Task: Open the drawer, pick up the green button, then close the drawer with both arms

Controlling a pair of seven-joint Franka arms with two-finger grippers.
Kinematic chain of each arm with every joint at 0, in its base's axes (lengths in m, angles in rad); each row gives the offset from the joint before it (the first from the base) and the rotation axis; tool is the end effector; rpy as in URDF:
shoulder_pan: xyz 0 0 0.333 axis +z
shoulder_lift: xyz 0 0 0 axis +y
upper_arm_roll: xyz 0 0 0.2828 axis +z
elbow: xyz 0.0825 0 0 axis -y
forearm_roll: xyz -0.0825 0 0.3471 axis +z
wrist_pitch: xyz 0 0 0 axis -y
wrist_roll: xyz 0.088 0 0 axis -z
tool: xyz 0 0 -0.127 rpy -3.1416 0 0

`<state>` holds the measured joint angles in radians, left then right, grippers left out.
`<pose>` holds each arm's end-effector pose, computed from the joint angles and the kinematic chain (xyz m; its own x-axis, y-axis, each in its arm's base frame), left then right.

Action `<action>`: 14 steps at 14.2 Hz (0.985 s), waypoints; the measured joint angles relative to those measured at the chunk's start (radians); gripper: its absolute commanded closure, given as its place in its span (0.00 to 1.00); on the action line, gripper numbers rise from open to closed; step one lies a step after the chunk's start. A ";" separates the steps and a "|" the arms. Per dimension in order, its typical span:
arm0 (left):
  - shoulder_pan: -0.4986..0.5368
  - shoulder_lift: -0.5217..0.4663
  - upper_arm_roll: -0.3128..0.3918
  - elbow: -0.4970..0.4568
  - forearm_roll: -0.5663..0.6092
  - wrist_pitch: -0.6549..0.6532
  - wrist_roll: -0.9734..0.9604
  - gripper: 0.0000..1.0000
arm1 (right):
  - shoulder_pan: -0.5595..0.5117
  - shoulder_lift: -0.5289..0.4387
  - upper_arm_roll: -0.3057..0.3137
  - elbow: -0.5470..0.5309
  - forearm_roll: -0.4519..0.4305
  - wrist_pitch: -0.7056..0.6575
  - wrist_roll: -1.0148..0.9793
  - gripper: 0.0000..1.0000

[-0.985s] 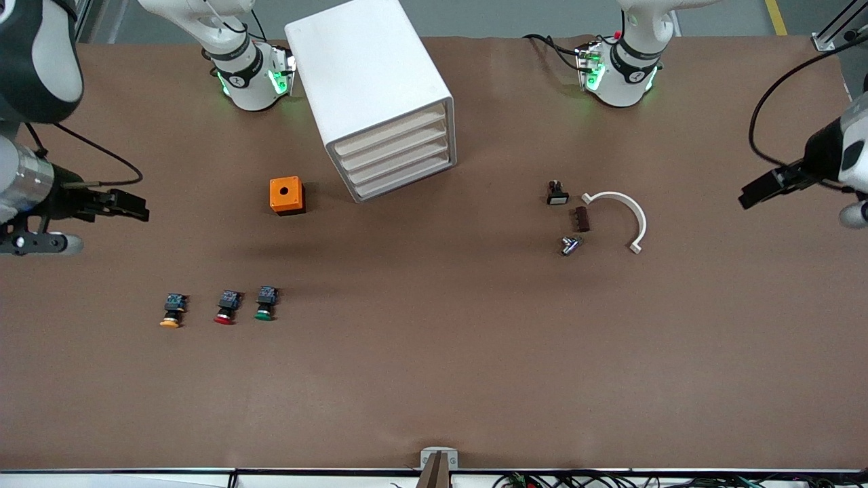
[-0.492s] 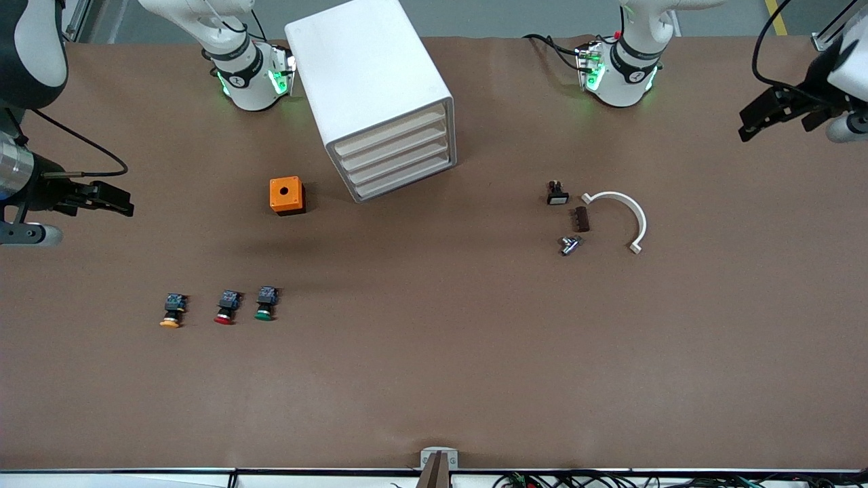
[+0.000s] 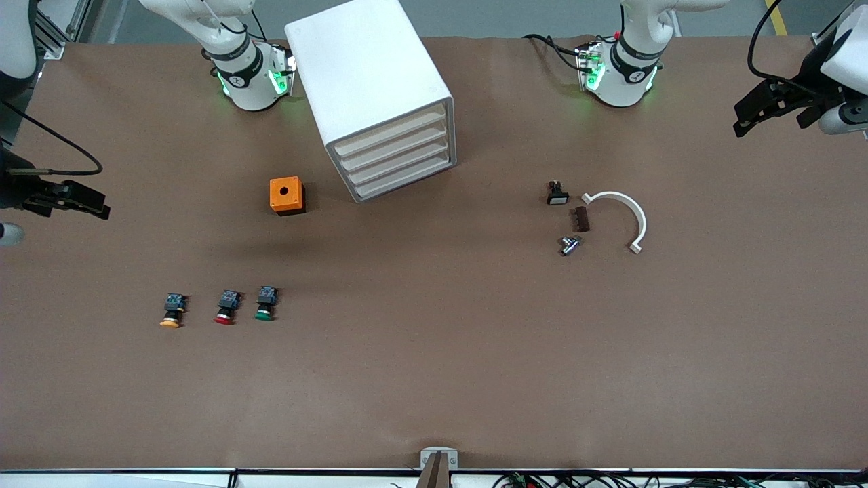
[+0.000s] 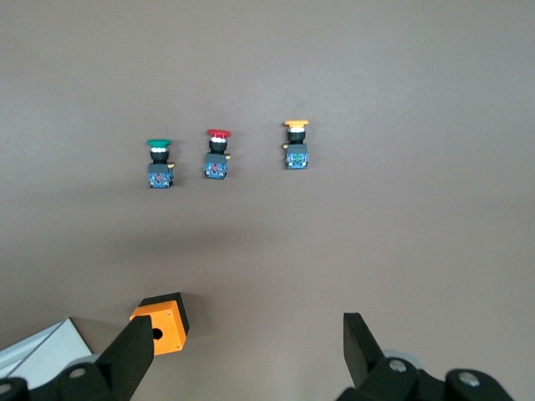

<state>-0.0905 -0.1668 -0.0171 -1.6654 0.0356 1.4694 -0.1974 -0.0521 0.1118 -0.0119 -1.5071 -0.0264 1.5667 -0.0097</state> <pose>0.4567 -0.0452 0.6035 0.9954 0.0935 -0.0211 0.0925 -0.9948 -0.0433 0.5441 -0.0379 0.5392 0.9971 -0.0543 -0.0524 -0.0529 -0.9982 0.0272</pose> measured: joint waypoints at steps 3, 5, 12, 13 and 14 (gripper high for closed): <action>0.000 0.008 0.000 0.000 0.000 0.003 0.006 0.00 | 0.000 0.000 0.003 0.011 0.001 -0.054 0.000 0.00; -0.001 0.009 0.000 -0.005 0.000 0.006 0.007 0.00 | 0.000 0.000 0.004 0.011 0.002 -0.076 0.000 0.00; -0.003 0.008 -0.001 -0.023 0.000 0.019 0.045 0.00 | 0.033 -0.049 0.038 0.024 0.005 -0.126 0.002 0.00; -0.003 0.008 -0.001 -0.026 0.000 0.019 0.049 0.00 | 0.037 -0.057 0.039 0.024 0.005 -0.128 0.002 0.00; -0.003 0.008 -0.001 -0.030 0.000 0.019 0.050 0.00 | 0.038 -0.064 0.039 0.022 0.005 -0.129 0.002 0.00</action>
<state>-0.0936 -0.1587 -0.0179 -1.6958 0.0351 1.4885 -0.1475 -0.0145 0.0481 0.0271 -1.4856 -0.0212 1.4372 -0.0079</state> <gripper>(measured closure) 0.000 0.000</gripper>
